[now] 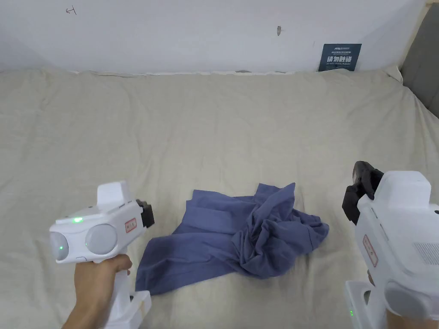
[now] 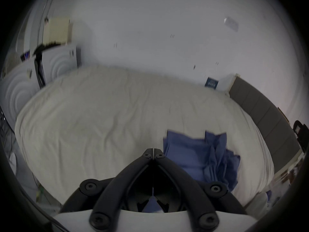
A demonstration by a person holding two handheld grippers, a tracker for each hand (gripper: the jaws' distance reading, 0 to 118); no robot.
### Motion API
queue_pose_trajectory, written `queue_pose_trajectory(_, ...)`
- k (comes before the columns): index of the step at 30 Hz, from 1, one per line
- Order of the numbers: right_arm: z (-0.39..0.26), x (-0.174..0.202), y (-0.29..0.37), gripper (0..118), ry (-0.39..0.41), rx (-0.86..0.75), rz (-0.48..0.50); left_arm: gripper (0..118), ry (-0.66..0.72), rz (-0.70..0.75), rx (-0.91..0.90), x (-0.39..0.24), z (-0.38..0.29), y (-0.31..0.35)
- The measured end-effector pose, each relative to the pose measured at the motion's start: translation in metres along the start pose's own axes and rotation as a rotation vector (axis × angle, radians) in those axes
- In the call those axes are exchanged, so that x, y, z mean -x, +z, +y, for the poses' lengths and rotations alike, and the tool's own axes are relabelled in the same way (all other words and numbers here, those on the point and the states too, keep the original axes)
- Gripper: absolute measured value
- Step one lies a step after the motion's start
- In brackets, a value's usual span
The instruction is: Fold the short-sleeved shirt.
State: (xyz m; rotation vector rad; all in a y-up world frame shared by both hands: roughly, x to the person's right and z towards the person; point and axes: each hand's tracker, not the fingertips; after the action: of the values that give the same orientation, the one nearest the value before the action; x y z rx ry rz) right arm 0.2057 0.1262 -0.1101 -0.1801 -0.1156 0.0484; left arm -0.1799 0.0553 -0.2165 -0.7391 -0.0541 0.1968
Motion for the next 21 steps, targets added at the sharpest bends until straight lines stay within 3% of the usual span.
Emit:
queue_pose_trajectory(5, -0.008, 0.0, -0.004, 2, 0.002, 0.028, 0.002, 1, 0.006, 0.001, 0.12, 0.013, -0.041, -0.022)
queue_pose_trajectory(7, -0.012, 0.0, -0.006, 2, 0.002, 0.041, 0.003, 25, -0.007, 0.0, 0.177, 0.016, -0.054, -0.029)
queue_pose_trajectory(8, -0.014, 0.0, -0.007, 2, 0.002, 0.048, 0.005, 48, -0.007, 0.013, 0.181, 0.017, -0.062, -0.032)
queue_pose_trajectory(9, -0.016, 0.001, -0.008, 2, 0.002, 0.053, 0.005, 48, -0.013, 0.001, 0.201, 0.018, -0.067, -0.034)
queue_pose_trajectory(10, -0.017, 0.001, -0.009, 2, 0.003, 0.059, 0.006, 56, -0.009, 0.003, 0.21, 0.019, -0.071, -0.036)
queue_pose_trajectory(11, -0.019, 0.001, -0.01, 2, 0.002, 0.067, 0.008, 74, -0.006, 0.011, 0.226, 0.017, -0.075, -0.037)
queue_pose_trajectory(12, -0.02, 0.001, -0.012, 2, 0.002, 0.072, 0.01, 102, -0.002, 0.024, 0.246, 0.016, -0.078, -0.04)
queue_pose_trajectory(13, -0.022, 0.002, -0.013, 2, 0.002, 0.077, 0.01, 114, 0.001, 0.04, 0.247, 0.015, -0.081, -0.042)
queue_pose_trajectory(14, -0.023, 0.002, -0.014, 2, 0.003, 0.082, 0.01, 116, -0.001, 0.07, 0.243, 0.013, -0.084, -0.044)
queue_pose_trajectory(17, -0.026, 0.002, -0.019, 2, 0.0, 0.094, 0.01, 103, -0.021, 0.082, 0.272, 0.009, -0.089, -0.059)
queue_pose_trajectory(20, -0.03, 0.001, -0.025, 2, 0.004, 0.11, 0.009, 50, -0.07, 0.112, 0.295, 0.0, -0.098, -0.074)
queue_pose_trajectory(21, -0.032, 0.0, -0.027, 2, 0.002, 0.118, 0.008, 46, -0.124, 0.176, 0.28, -0.005, -0.1, -0.075)
